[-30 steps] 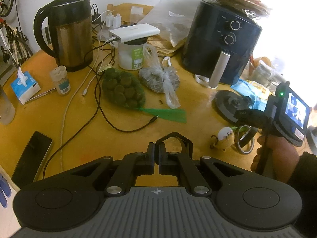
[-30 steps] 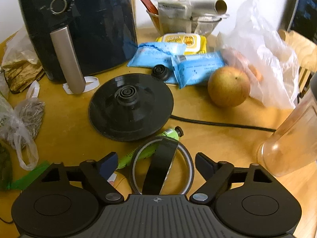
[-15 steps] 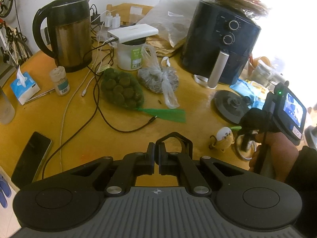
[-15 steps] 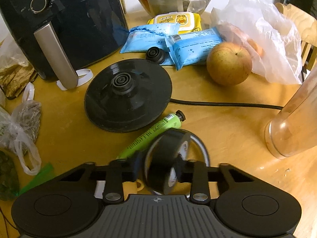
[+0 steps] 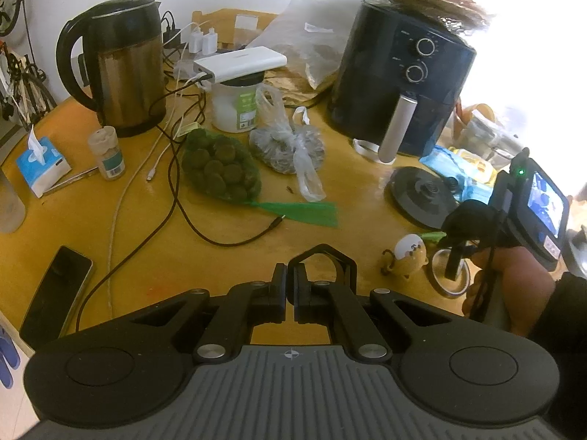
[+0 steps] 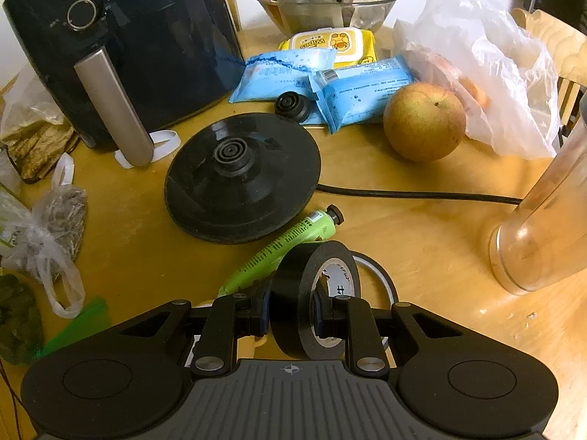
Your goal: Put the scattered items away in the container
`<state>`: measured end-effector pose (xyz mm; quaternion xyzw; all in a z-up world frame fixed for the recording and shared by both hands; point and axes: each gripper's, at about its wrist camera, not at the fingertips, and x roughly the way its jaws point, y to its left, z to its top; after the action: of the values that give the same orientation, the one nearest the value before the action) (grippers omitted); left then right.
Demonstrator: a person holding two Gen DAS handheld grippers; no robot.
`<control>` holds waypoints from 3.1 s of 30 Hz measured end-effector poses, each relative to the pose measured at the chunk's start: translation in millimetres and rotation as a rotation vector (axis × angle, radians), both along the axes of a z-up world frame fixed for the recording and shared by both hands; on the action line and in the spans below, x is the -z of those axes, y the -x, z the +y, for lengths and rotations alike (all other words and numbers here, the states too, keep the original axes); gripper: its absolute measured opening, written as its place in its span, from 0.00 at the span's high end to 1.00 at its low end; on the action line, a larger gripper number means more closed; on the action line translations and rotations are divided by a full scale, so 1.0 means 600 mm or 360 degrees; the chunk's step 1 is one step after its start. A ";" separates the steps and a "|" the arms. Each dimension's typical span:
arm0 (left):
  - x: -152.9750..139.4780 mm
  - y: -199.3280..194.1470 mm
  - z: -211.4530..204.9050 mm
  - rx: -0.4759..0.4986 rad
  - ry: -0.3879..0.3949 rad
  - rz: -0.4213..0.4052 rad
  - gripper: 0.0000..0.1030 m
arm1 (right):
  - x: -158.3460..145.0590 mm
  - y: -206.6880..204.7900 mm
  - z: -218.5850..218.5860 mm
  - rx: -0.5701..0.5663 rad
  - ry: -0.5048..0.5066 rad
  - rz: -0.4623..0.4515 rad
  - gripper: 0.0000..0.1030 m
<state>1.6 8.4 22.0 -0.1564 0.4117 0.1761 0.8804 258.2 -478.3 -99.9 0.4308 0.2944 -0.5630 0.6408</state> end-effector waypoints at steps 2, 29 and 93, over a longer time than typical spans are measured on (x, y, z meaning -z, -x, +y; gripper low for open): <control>-0.001 0.001 -0.001 0.0008 -0.0002 -0.0005 0.96 | -0.003 0.003 0.003 -0.0003 0.0007 -0.0003 0.77; -0.008 0.013 -0.011 0.0101 0.0008 -0.0041 0.96 | -0.076 0.048 0.101 -0.0300 0.0295 -0.0042 0.77; 0.002 0.062 -0.039 0.0506 0.0192 -0.0003 0.96 | -0.176 0.194 0.346 -0.0946 0.0334 -0.0285 0.76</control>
<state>-35.3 -14.9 20.7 -0.1419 0.4402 0.0093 0.8866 141.7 -270.5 5.5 0.3055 0.2900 -0.3384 0.8414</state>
